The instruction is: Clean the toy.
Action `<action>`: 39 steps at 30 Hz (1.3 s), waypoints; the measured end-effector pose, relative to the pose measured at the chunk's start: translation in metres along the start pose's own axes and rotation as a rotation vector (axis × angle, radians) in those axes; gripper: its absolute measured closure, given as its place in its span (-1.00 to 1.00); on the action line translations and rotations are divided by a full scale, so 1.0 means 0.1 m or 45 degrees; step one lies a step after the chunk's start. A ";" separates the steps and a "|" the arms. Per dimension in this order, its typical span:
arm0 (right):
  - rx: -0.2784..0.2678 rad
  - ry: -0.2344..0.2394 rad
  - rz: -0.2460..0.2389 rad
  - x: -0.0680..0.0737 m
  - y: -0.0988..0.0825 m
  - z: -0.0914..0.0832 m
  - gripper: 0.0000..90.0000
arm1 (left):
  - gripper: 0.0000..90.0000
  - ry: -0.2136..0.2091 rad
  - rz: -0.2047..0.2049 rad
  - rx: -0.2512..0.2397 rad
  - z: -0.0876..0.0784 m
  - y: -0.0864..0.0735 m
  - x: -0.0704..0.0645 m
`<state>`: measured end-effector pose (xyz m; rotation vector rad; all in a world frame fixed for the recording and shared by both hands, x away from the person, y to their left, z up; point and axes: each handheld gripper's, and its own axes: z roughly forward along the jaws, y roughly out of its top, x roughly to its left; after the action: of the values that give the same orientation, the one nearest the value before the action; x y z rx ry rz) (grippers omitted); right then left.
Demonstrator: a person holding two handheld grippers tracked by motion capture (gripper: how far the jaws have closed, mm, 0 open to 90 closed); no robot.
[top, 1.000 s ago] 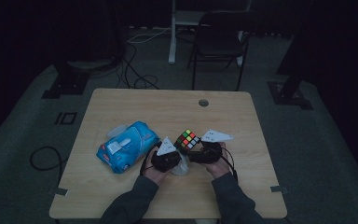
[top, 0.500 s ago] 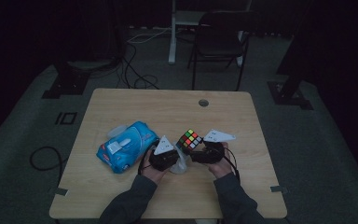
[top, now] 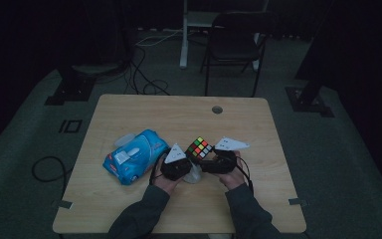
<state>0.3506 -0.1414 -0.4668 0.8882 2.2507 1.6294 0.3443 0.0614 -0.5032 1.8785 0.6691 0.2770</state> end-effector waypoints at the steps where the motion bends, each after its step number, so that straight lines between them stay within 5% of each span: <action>1: -0.001 0.001 0.003 0.00 0.00 -0.01 -0.23 | 0.99 -0.002 0.002 0.000 0.00 0.00 -0.01; 22: 0.007 -0.003 0.011 -0.05 -0.06 -0.08 -0.23 | 0.99 0.097 -0.026 -0.008 -0.13 0.05 0.16; 39: 0.074 0.034 -0.040 0.01 -0.19 -0.05 -0.23 | 0.99 0.105 0.006 0.023 -0.24 0.16 0.27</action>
<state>0.3404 -0.1486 -0.4822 0.8450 2.3292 1.5789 0.3595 0.0913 -0.4821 1.8939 0.7250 0.3539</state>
